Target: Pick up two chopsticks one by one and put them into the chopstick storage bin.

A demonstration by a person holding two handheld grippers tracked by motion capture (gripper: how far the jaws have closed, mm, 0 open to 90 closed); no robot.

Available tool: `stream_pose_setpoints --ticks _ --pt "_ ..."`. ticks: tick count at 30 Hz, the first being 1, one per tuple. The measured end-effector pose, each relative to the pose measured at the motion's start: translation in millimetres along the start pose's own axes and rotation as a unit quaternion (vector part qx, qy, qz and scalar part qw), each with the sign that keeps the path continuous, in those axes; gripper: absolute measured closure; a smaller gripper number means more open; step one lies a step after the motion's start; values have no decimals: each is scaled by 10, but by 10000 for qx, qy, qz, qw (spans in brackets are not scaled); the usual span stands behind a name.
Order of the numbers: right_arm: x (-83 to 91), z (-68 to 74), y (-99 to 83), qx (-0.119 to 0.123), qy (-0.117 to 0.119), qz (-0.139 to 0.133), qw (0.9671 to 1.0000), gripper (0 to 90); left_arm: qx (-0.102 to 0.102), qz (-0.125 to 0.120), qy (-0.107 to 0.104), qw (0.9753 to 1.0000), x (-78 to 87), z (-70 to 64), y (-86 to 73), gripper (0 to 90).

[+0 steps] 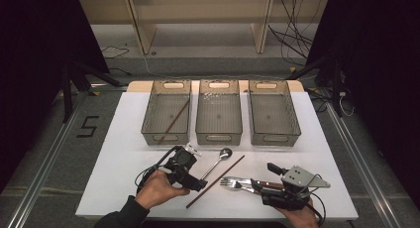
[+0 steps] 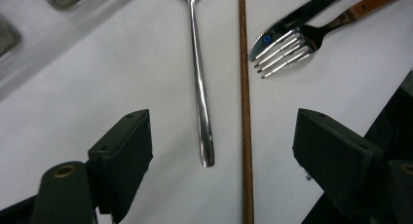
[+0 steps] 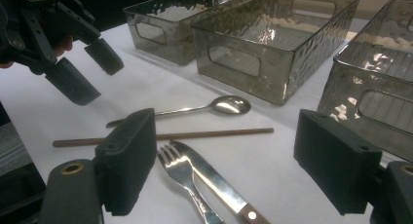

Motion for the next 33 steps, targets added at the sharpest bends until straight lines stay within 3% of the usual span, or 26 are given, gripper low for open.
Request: stream_pose_setpoints --ticks 9,12,21,33 --pt "0 6 1 26 -1 16 10000 243 -128 173 -12 9998 -64 -77 -39 312" --pt "1 3 -1 26 -3 17 10000 243 -162 215 -112 9996 -94 -115 -47 357" --pt "-2 8 -1 37 -4 34 10000 243 -425 537 -224 9974 -197 -188 -88 477" --pt "0 7 -2 45 -7 34 10000 244 -560 925 -103 9941 -345 -238 -126 635"
Point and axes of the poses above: each handheld gripper's, and its own axes: x roughly backward along the jaws, y roughly out of its top, z roughly to its left, the point moved 4 cm from there along -x, roughly forward along the jaws, and after that the axes turned 3 degrees about x, right-handed, at the moved point
